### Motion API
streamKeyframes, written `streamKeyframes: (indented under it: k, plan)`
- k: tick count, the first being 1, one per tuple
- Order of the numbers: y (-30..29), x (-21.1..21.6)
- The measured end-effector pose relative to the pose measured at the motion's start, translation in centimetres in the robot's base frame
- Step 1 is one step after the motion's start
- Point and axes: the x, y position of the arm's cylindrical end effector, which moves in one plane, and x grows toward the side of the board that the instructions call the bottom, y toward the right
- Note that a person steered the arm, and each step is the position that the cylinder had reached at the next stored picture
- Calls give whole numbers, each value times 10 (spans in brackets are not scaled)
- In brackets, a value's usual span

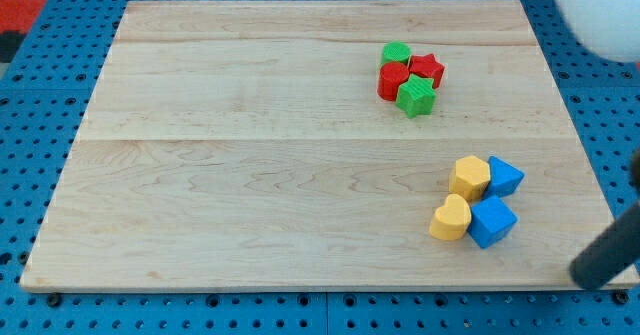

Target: Separate the yellow blocks from the blue blocks

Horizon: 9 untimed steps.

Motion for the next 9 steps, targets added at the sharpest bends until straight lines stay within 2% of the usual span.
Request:
streamKeyframes:
  k: [1,3,5,9]
  plan:
    - [-49,0]
    - [-63,-17]
    - [-103,-23]
    - [-80,-79]
